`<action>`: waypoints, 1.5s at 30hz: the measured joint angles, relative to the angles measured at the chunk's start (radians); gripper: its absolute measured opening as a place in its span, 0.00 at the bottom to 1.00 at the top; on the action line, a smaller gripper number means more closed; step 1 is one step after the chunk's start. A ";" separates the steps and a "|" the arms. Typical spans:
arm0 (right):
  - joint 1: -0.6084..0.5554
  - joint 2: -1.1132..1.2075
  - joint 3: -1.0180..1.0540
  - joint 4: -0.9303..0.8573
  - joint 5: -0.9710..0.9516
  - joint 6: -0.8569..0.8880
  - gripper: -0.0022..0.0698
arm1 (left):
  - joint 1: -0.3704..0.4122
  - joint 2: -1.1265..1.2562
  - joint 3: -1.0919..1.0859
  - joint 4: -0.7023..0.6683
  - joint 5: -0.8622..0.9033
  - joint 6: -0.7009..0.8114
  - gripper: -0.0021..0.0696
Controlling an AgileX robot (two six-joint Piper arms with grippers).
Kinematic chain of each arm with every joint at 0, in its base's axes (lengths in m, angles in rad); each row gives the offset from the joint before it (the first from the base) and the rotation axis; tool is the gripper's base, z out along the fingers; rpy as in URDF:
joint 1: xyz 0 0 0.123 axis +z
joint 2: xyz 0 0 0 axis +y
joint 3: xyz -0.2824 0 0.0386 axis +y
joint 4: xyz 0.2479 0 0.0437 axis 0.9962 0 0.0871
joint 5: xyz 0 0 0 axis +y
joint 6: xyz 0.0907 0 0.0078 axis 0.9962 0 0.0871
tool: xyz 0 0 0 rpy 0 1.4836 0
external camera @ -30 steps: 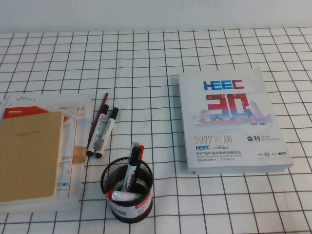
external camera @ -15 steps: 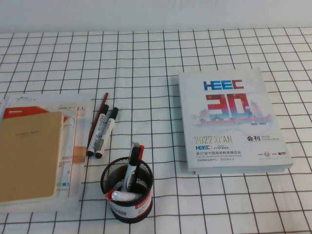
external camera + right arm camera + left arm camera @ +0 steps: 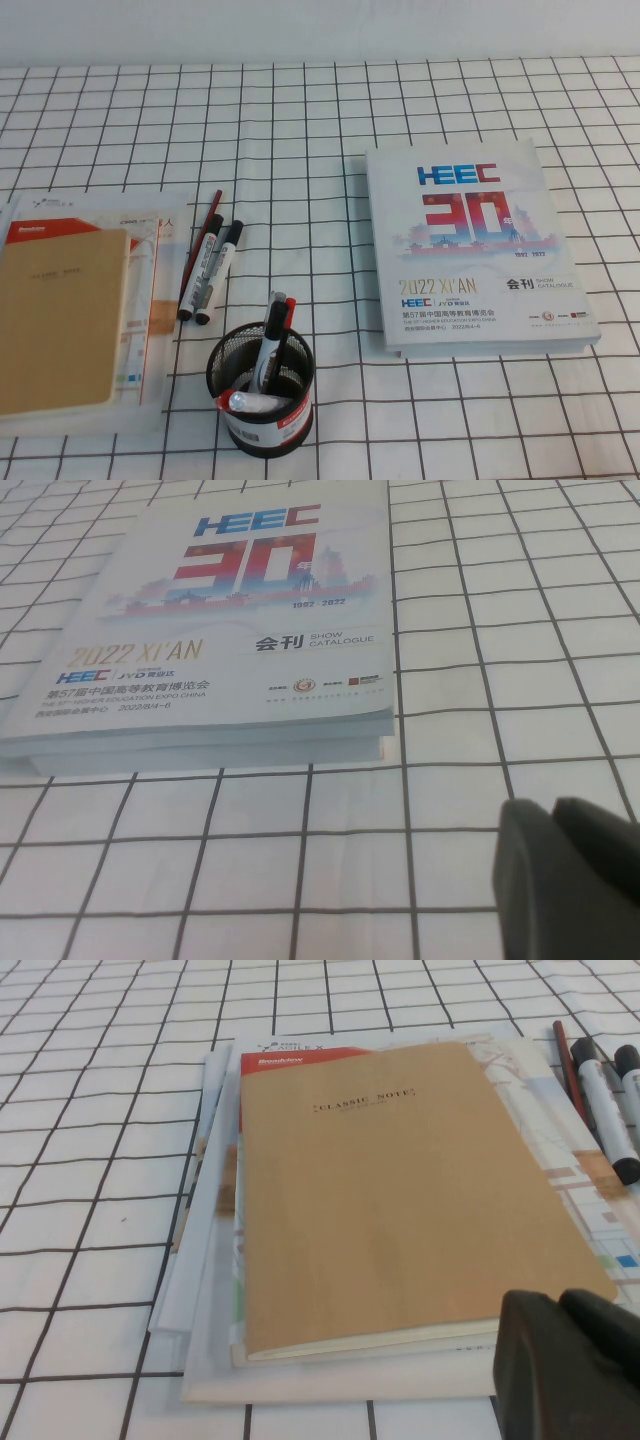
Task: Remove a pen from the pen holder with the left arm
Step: 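Take a marker out of the pen holder and lay it on the table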
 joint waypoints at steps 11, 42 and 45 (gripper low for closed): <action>0.000 0.000 0.000 0.000 0.000 0.000 0.01 | 0.000 0.000 0.000 0.000 0.000 0.000 0.03; 0.000 0.000 0.000 0.000 0.000 0.000 0.01 | 0.000 0.000 0.000 0.000 -0.173 -0.269 0.03; 0.000 0.000 0.000 0.000 0.000 0.000 0.01 | 0.000 0.000 0.000 -0.056 -0.221 -0.345 0.03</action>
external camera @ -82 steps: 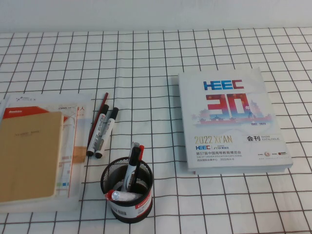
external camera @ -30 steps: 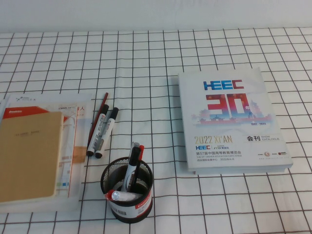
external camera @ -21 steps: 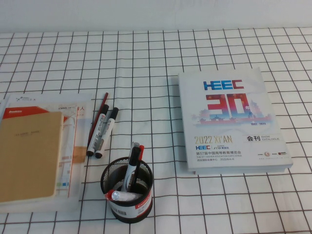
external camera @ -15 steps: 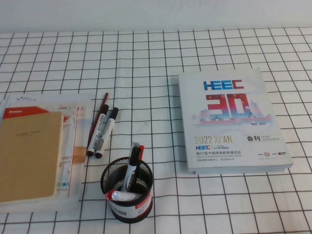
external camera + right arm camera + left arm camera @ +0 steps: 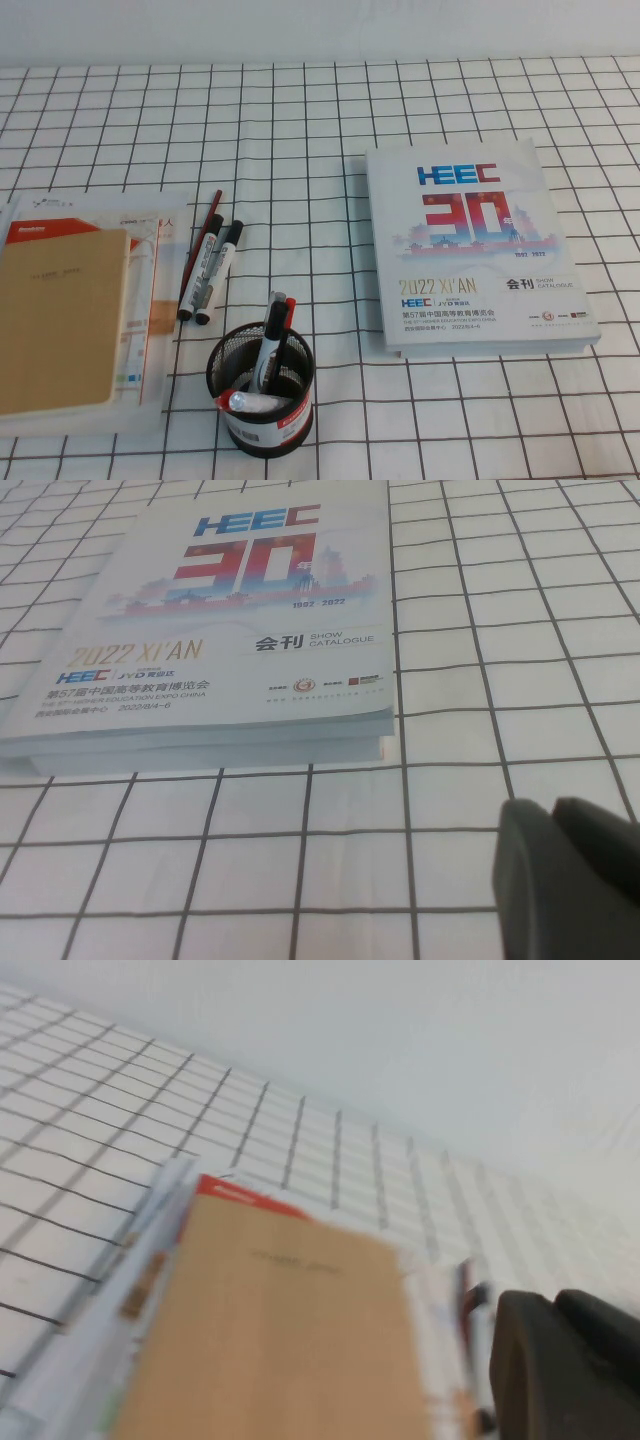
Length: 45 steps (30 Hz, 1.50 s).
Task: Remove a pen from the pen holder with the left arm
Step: 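Take a marker out of the pen holder and lay it on the table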
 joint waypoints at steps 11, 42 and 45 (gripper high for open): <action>0.000 0.000 0.000 0.000 0.000 0.000 0.01 | 0.000 0.000 0.000 -0.091 -0.164 -0.115 0.03; 0.000 0.000 0.000 0.000 0.000 0.000 0.01 | 0.000 0.412 -0.540 -0.752 0.651 0.930 0.03; 0.000 0.000 0.000 0.000 0.000 0.000 0.01 | 0.000 0.470 -0.540 -0.821 0.697 1.031 0.03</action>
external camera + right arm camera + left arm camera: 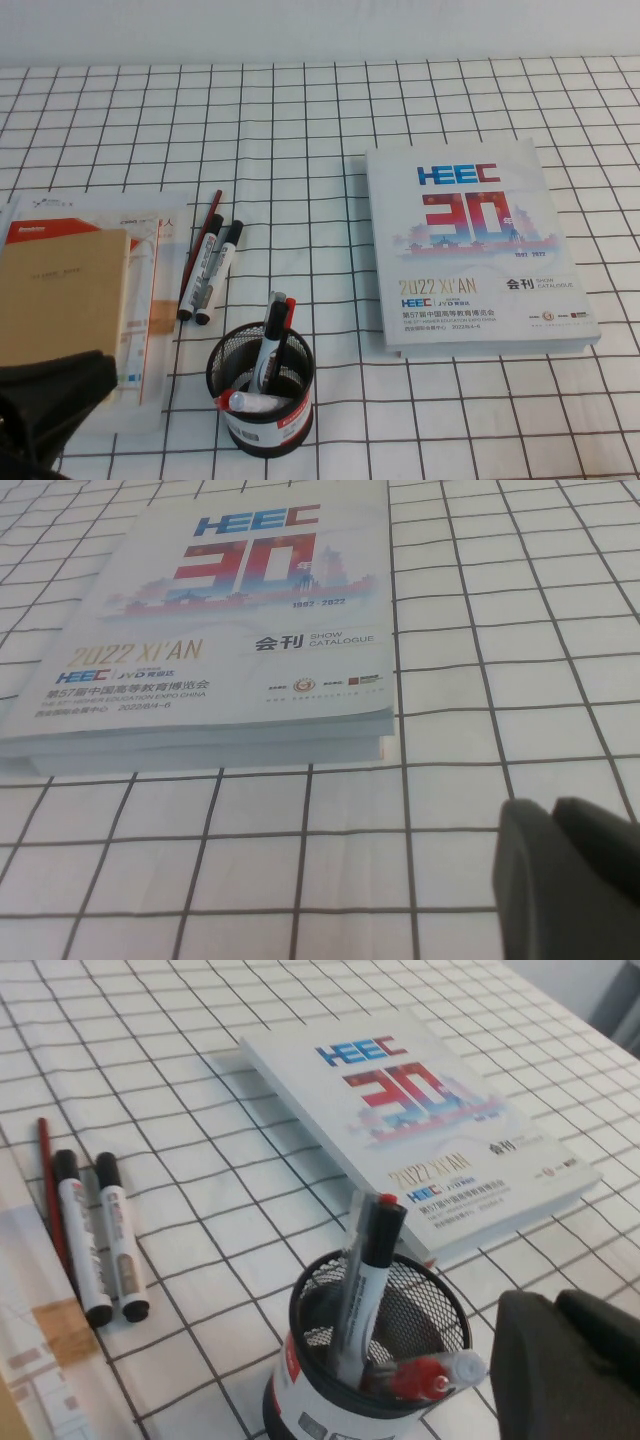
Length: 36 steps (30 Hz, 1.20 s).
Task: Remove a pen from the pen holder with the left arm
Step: 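Take a marker out of the pen holder and lay it on the table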
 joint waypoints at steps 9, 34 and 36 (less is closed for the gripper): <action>0.000 0.000 0.000 0.000 0.000 0.000 0.01 | -0.072 0.091 0.000 -0.104 0.046 0.197 0.03; 0.000 0.000 0.000 0.000 0.000 0.000 0.01 | -0.251 0.162 0.000 -0.002 -0.037 0.287 0.10; 0.000 0.000 0.000 0.000 0.000 0.000 0.01 | -0.251 0.168 0.000 0.034 -0.044 0.291 0.23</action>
